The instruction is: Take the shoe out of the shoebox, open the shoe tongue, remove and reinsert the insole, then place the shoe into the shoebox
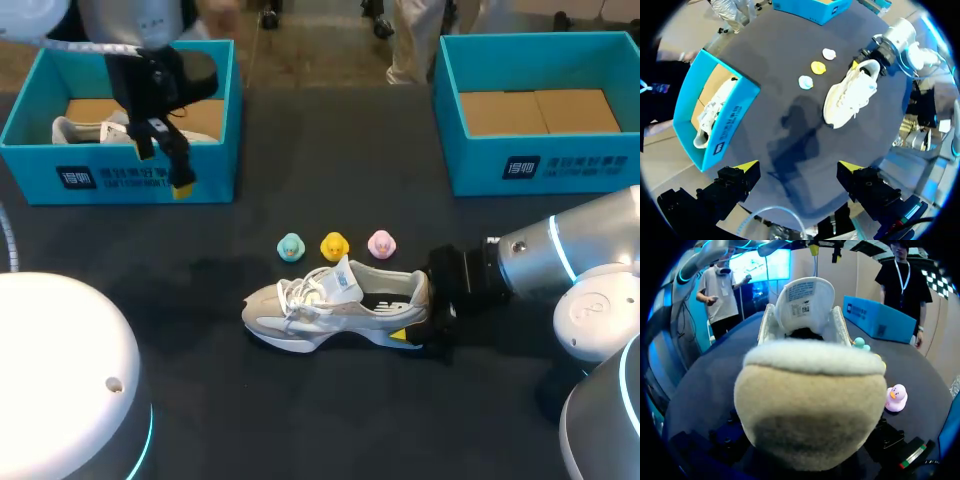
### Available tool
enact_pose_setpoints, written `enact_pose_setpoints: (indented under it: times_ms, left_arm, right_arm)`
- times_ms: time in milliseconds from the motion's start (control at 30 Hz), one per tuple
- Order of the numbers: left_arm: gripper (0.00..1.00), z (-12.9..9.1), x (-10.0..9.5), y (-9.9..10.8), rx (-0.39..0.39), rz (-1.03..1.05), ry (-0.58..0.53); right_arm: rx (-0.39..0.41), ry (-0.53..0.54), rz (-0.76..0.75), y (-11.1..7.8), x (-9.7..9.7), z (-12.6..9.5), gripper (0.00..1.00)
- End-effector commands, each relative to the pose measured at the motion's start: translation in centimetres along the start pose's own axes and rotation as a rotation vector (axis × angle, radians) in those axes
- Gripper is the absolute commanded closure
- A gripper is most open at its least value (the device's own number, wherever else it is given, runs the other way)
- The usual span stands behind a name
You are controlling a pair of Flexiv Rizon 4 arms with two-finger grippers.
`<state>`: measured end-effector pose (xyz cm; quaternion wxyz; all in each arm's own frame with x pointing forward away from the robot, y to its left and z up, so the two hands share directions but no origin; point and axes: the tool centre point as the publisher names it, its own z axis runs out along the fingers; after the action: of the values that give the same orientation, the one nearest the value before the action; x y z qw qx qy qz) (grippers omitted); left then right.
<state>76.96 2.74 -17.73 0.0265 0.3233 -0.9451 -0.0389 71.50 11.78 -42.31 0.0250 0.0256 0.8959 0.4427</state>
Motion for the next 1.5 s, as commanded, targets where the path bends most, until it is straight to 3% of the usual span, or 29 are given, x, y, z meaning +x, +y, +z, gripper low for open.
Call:
enact_pose_setpoints:
  times_ms: [33,500,600,1133,1333,1500]
  left_arm:
    - [0.0,0.9,2.0,-0.8,-0.003,-0.018,-0.028]
    - [0.0,3.2,7.1,-2.8,0.07,-0.231,-0.027]
    - [0.0,3.4,9.4,-3.4,0.091,-0.301,-0.067]
    - [0.0,3.4,9.4,-3.4,0.091,-0.301,-0.067]
    - [0.0,5.4,10.4,-5.6,0.135,-0.6,0.009]
    - [0.0,6.2,11.3,-7.3,0.161,-0.7,0.036]
  right_arm:
    - [0.003,-0.001,0.0,-0.1,0.1,0.2,1.0]
    - [0.003,-0.001,0.0,-0.1,0.1,0.2,1.0]
    - [0.003,-0.001,0.0,-0.1,0.1,0.2,1.0]
    - [0.003,-0.001,0.0,-0.1,0.1,0.2,1.0]
    - [0.003,-0.001,0.0,-0.1,0.1,0.2,1.0]
    - [0.003,-0.001,0.0,-0.1,0.1,0.2,1.0]
